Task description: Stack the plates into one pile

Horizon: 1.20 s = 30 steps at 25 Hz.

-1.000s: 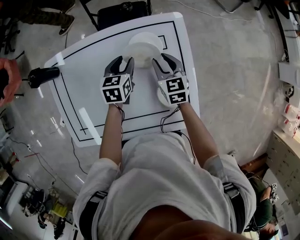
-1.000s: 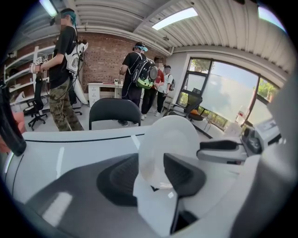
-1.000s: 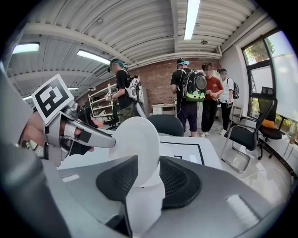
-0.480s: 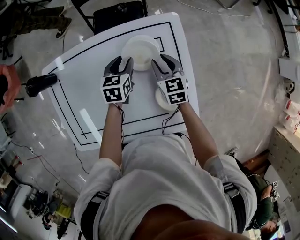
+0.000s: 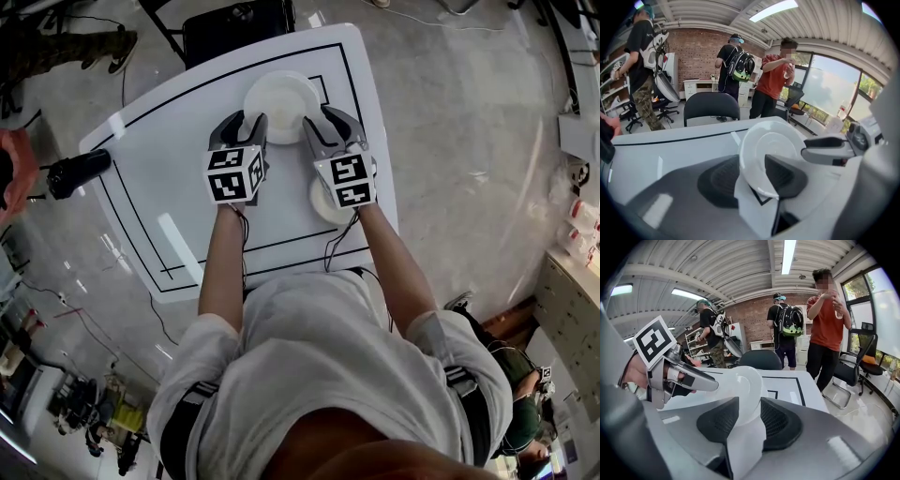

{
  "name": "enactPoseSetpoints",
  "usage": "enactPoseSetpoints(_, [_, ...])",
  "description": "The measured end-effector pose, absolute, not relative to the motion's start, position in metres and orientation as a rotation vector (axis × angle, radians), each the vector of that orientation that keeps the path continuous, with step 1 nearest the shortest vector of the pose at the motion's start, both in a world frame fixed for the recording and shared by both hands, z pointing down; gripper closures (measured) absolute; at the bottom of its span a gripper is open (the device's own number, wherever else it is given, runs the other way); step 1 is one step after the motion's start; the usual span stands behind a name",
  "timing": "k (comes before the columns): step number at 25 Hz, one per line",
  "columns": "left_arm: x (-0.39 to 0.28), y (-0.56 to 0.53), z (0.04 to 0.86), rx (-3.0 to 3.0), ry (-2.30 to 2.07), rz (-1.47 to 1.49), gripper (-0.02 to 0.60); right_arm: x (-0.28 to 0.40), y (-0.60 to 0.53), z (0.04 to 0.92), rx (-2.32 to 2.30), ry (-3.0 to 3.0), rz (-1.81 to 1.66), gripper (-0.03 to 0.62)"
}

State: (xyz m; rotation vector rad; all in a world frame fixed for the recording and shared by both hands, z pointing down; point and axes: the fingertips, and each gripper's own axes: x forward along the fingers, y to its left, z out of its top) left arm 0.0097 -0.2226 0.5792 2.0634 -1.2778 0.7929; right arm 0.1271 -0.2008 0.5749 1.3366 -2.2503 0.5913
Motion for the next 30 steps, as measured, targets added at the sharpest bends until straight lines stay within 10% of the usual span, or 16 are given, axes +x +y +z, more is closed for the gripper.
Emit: enactPoseSetpoints(30, [0.012,-0.239,0.596,2.065,-1.327,0.852,0.403,0.125,-0.211,0.591,1.323,-2.254,0.611,0.405])
